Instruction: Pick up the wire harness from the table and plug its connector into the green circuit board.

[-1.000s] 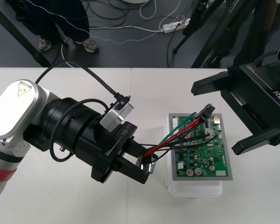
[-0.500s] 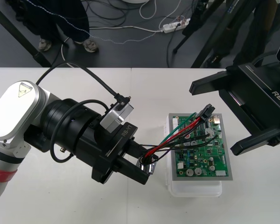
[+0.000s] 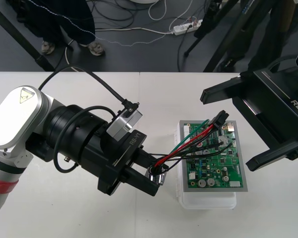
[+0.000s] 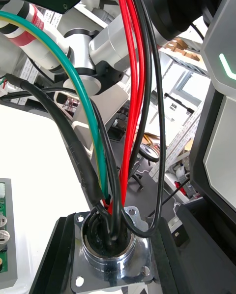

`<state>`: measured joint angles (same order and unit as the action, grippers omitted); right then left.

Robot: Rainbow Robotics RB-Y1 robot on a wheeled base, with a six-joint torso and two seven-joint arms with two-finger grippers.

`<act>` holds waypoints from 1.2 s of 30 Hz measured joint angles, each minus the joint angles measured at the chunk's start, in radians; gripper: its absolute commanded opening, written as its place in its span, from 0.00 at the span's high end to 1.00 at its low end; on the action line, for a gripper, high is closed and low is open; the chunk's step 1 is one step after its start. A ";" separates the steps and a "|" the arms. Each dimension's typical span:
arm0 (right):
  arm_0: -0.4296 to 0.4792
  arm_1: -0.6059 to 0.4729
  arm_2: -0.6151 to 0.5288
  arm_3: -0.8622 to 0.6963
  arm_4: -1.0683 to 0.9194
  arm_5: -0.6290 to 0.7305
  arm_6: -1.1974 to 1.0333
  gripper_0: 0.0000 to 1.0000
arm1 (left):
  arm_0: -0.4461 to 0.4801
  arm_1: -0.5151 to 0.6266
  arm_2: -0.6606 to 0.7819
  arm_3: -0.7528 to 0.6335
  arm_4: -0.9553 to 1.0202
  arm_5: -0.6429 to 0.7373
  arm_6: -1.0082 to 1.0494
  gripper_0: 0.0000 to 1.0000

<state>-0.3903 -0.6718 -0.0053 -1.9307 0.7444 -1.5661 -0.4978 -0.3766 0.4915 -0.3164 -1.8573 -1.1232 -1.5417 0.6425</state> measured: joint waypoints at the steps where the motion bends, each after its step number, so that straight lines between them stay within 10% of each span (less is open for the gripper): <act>1: 0.000 0.000 0.001 -0.002 0.000 0.000 0.000 0.00 | 0.000 0.000 0.000 0.000 0.000 0.000 0.000 1.00; 5: 0.000 0.000 0.011 -0.008 0.000 0.000 0.000 0.13 | 0.001 -0.001 0.000 0.000 0.000 0.000 0.000 1.00; 6: 0.000 0.000 0.012 -0.009 0.000 0.000 0.000 0.77 | 0.001 -0.001 0.000 0.000 0.000 0.000 0.000 1.00; 12: 0.000 0.000 0.013 -0.011 0.000 0.000 0.000 1.00 | 0.004 -0.003 0.000 0.000 0.000 0.000 0.000 1.00; 34: 0.002 0.001 0.015 -0.012 -0.001 0.000 -0.039 1.00 | 0.004 -0.003 0.000 0.000 0.000 0.000 0.000 0.99; 36: 0.004 0.001 0.015 -0.012 -0.001 0.000 -0.039 1.00 | 0.004 -0.003 0.000 0.000 0.000 0.000 0.000 0.26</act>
<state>-0.3858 -0.6712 0.0095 -1.9423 0.7437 -1.5661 -0.5371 -0.3725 0.4880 -0.3164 -1.8573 -1.1234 -1.5417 0.6426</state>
